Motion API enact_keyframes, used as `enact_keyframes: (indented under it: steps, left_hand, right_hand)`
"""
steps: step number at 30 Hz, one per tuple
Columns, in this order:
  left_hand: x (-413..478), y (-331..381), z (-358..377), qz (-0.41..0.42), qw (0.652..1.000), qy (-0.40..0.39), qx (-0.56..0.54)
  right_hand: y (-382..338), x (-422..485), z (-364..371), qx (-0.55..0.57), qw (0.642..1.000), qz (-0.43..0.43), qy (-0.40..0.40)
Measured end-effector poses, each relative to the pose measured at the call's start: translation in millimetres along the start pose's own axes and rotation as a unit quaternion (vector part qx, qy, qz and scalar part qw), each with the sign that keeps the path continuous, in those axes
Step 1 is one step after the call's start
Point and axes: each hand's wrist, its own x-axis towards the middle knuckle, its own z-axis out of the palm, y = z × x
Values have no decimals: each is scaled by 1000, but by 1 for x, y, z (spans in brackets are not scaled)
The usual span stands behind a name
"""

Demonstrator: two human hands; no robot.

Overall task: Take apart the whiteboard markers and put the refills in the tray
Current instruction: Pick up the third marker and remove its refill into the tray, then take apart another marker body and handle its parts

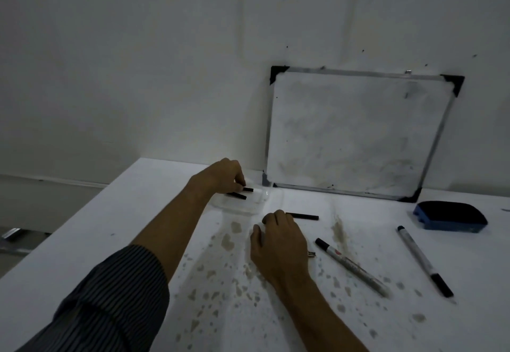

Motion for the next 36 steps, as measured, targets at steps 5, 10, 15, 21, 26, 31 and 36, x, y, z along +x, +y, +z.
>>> enact_keyframes:
  steps: [5, 10, 15, 21, 26, 31, 36]
  left_hand:
    - [-24, 24, -19, 15, 998, 63, -5]
    - [-85, 75, -13, 92, 977, 184, -54]
    - [-131, 116, 48, 86, 964, 186, -169]
    - [-154, 149, 117, 18, 951, 179, -254]
    - [-154, 149, 124, 69, 945, 220, -233]
    - [-146, 148, 127, 195, 912, 334, -139]
    - [-141, 148, 125, 201, 883, 408, -115]
  right_hand:
    - [-5, 1, -13, -5, 999, -9, -39]
    - [8, 2, -48, 58, 993, 22, -95]
    - [63, -20, -100, 98, 989, 66, -85]
    - [116, -52, -131, 7, 989, 102, -106]
    - [126, -66, -133, 31, 987, 110, -109]
    - [113, -60, -138, 153, 981, 78, -88]
    - [107, -60, -139, 264, 955, 110, -76]
